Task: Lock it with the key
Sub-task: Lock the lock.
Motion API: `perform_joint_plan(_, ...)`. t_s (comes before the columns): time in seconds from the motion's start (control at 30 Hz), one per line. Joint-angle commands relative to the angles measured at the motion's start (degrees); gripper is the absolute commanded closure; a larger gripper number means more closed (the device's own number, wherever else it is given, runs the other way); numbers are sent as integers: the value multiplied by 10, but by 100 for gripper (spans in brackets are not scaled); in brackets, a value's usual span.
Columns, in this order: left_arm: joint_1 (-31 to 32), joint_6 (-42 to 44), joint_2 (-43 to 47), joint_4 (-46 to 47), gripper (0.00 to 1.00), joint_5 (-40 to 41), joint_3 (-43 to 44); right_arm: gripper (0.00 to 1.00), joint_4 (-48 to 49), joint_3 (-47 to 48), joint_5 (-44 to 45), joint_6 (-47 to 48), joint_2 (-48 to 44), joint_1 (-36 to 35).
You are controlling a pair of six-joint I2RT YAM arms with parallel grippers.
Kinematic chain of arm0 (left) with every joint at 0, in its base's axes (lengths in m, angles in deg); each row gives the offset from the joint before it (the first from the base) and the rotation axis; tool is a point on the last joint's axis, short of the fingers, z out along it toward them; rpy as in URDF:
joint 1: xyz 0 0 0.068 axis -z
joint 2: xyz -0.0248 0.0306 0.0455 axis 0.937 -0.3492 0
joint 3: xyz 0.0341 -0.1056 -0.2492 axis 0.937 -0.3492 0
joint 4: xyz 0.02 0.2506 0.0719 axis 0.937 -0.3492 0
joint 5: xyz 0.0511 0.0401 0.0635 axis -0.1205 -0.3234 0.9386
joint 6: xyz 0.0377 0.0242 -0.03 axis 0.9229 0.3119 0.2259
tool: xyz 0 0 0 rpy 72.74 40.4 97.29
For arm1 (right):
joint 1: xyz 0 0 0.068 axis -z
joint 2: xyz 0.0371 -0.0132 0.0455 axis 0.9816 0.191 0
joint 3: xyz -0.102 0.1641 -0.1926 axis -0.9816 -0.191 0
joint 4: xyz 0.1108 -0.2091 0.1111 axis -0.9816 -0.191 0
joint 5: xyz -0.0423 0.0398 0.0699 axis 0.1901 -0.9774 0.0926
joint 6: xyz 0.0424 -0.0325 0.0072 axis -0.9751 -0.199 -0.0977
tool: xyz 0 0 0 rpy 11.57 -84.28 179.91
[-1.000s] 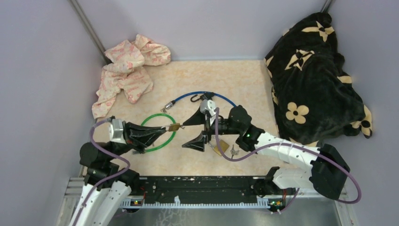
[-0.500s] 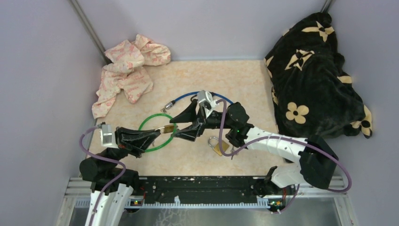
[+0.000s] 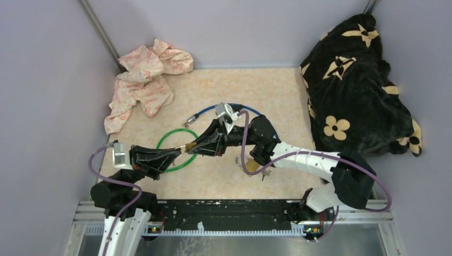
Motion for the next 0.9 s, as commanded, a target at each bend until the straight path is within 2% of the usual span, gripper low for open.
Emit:
perform_joint_plan(0.0, -6, -11, 6, 23, 100, -3, -12, 100, 27, 30, -8, 0, -2, -12)
perform_joint_plan(0.27, -6, 4, -3, 49, 100, -15, -31, 100, -50, 71, -24, 42, -1, -43)
perform_joint_plan(0.87, 5, -28, -70, 86, 100, -47, -65, 100, -83, 116, 18, 47, 63, -60)
